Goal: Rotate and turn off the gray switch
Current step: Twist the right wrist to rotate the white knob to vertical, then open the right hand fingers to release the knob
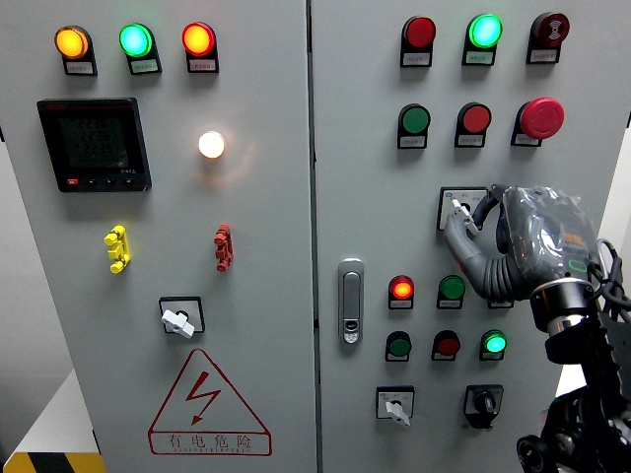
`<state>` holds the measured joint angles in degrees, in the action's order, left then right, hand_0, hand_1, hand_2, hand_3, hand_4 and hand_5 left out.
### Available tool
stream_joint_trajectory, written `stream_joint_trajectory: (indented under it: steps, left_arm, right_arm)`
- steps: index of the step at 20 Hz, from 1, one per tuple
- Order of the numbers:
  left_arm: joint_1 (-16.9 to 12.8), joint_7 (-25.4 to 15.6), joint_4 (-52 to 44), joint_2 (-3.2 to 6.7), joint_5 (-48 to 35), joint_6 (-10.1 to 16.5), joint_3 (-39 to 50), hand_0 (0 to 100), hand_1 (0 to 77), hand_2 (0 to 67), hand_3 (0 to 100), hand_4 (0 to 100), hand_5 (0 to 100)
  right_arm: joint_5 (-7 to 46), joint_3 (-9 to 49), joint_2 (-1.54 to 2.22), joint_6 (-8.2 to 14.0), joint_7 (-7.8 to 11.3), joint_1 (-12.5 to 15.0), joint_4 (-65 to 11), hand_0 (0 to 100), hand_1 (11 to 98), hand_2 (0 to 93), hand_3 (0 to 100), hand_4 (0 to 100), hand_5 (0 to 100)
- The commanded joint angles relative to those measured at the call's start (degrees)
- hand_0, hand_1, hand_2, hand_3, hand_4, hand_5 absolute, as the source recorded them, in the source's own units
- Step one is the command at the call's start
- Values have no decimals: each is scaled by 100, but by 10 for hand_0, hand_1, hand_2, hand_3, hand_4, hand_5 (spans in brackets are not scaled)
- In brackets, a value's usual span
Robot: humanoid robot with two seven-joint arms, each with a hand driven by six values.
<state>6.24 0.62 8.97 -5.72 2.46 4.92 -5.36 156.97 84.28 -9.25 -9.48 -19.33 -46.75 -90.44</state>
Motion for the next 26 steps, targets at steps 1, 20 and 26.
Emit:
stream_joint_trajectory:
  steps: [1,20,26]
  left_arm:
    - [0,0,0,1,0,0,0,329,0,123,223,119,123]
    - [0,0,0,1,0,0,0,330,0,123,222,119,123]
    - [0,0,0,1,0,0,0,330,0,123,222,119,123]
  right_arm:
    - [0,0,-7,-1,-1,16,0,586,326,738,1000,952,1000]
    - [-9,9,2,17,17,34,-52,806,280,731,1000,953,1000]
    - [-62,62,37,43,70,183,-228,668,226,566,965,830,992]
